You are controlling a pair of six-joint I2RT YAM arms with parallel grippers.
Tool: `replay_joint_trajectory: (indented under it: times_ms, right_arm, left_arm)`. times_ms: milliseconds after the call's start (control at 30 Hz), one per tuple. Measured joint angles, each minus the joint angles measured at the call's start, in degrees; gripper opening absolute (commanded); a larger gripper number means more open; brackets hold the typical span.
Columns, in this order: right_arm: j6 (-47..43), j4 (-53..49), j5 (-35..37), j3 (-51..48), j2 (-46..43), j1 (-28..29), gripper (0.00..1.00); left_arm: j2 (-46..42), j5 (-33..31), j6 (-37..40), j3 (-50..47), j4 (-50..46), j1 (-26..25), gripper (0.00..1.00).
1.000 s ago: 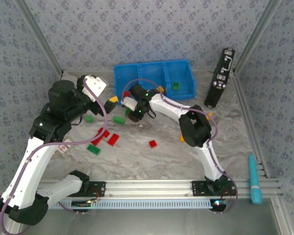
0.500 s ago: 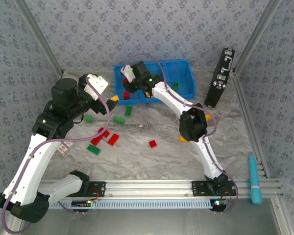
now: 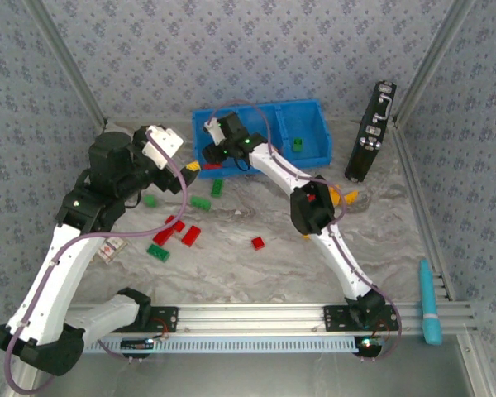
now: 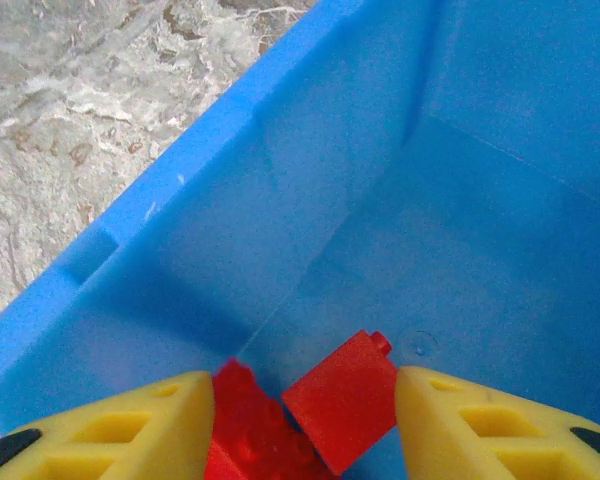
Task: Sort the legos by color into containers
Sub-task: Place the lego in the container, then pick up the lego from the center of the table.
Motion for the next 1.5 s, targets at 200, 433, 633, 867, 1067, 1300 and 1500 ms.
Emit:
replay_joint_trajectory:
  times_ms: [200,433,633,867,1067,1300,1500]
  right_arm:
    - [0.3,3.4,-0.9,-6.8,-3.2,0.2,0.57]
    - [4.3,1.4,1.9,-10.2,-6.6,2.2,0.51]
    - [14.5,-0.5,7.6,-15.9,-14.3,5.5,0.43]
    - [28.7,-1.7,9.1,-26.7,-21.4,7.1,0.43]
    - [38.9,-0.4,7.1,-36.4,-21.7,7.0,0.49]
    - [44.5,5.0,4.3,-36.7,-18.2,6.8,0.61]
    - [45.2,2.7,4.7,-31.0,-13.1,6.8,0.59]
  left_arm:
    - [0.8,0.5,0.0,0.0,0.0,0.3,1.00]
    - [1.4,1.5,-0.2,0.0,0.0,0.4,1.00]
    - [1.4,2.0,-0.2,0.0,0.2,0.4,1.00]
    - [-0.2,2.1,-0.2,0.0,0.8,0.4,1.00]
    - [-2.0,2.2,-0.2,-0.3,1.3,0.4,1.00]
    - [-3.2,2.2,-0.2,-1.1,1.4,0.4,1.00]
    - [-4.2,2.2,-0.2,-1.1,1.4,0.4,1.00]
